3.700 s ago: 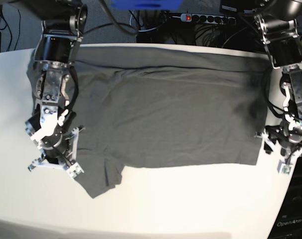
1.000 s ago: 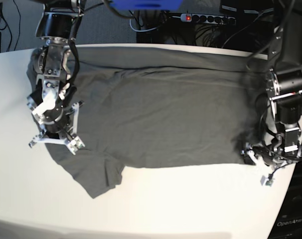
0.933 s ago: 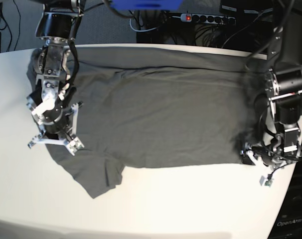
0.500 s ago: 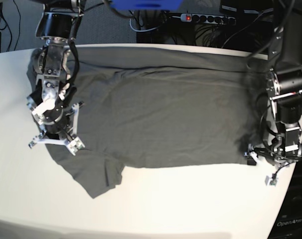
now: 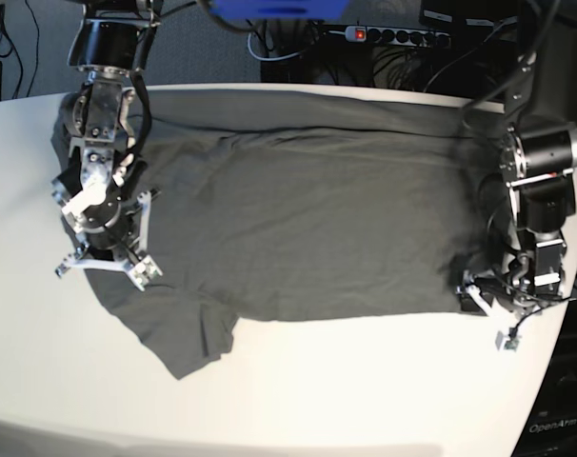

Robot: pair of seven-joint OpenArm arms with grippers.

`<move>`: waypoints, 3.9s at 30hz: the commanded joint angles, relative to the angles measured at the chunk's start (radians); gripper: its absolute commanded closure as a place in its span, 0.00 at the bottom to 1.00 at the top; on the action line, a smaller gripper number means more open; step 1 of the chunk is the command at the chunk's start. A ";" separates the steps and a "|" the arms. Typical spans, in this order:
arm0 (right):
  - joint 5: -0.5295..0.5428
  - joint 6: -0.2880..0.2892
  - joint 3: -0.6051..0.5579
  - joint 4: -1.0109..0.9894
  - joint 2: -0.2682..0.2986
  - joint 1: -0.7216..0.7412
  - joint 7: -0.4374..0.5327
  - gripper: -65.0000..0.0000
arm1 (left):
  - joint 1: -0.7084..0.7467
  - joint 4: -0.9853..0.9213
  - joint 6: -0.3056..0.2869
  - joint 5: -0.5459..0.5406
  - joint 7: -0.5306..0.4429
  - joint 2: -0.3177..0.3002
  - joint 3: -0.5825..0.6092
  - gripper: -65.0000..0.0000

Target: Fold the T-shirt properly

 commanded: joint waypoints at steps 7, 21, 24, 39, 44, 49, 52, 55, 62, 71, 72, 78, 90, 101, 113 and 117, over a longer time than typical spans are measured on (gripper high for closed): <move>0.003 -0.008 0.002 0.021 0.003 0.016 0.015 0.98 | -0.039 -0.099 0.004 -0.004 -0.112 -0.014 -0.003 0.23; 0.003 -0.008 0.002 0.021 0.003 0.016 0.015 0.98 | -0.040 -0.139 0.004 -0.004 -0.140 -0.020 -0.003 0.23; 0.003 -0.008 0.002 0.021 0.003 0.016 0.015 0.98 | -0.042 -0.131 0.004 -0.004 -0.138 -0.038 -0.003 0.23; 0.005 -0.008 -0.016 0.021 0.002 0.019 0.015 0.98 | -0.039 -0.129 0.002 -0.002 -0.140 -0.035 -0.065 0.23; 0.005 -0.008 -0.021 0.021 0.002 0.018 0.015 0.98 | -0.040 -0.129 0.004 -0.002 -0.140 -0.003 -0.023 0.23; 0.005 -0.008 -0.019 0.021 0.002 0.018 0.015 0.98 | -0.040 -0.137 0.004 -0.005 -0.138 -0.001 -0.025 0.23; 0.005 -0.008 -0.019 0.021 0.002 0.019 0.015 0.98 | -0.040 -0.137 0.004 -0.002 -0.138 -0.001 -0.025 0.32; 0.005 -0.008 -0.019 0.021 0.002 0.021 0.015 0.98 | -0.040 -0.137 0.004 -0.002 -0.138 -0.004 -0.023 0.50; 0.005 -0.008 -0.019 0.021 0.002 0.021 0.015 0.98 | -0.039 -0.137 0.004 -0.002 -0.138 -0.011 -0.026 0.90; 0.005 -0.008 -0.019 0.019 0.002 0.019 0.015 0.98 | -0.054 -0.108 0.004 -0.007 -0.072 -0.008 -0.028 0.96; 0.005 -0.008 -0.019 0.019 0.002 0.019 0.015 0.98 | -0.052 -0.100 0.004 -0.007 -0.068 -0.008 -0.028 0.96; 0.000 -0.008 -0.046 0.018 0.008 0.019 0.014 0.98 | -0.042 0.010 -0.002 -0.010 0.021 -0.003 -0.031 0.96; -0.021 -0.008 -0.210 -0.090 0.069 0.139 -0.012 0.98 | 0.050 0.260 -0.004 -0.011 0.132 0.017 -0.033 0.96; -0.024 -0.008 -0.286 -0.437 0.088 0.388 0.067 0.98 | 0.087 0.262 -0.004 -0.011 0.130 0.019 -0.033 0.96; -0.024 -0.008 -0.280 -0.895 0.086 0.615 0.293 0.98 | 0.113 0.265 -0.002 -0.011 0.130 0.019 -0.033 0.96; -0.024 -0.008 -0.286 -1.009 0.086 0.695 0.322 0.98 | 0.115 0.259 0.001 -0.011 0.127 0.019 -0.033 0.96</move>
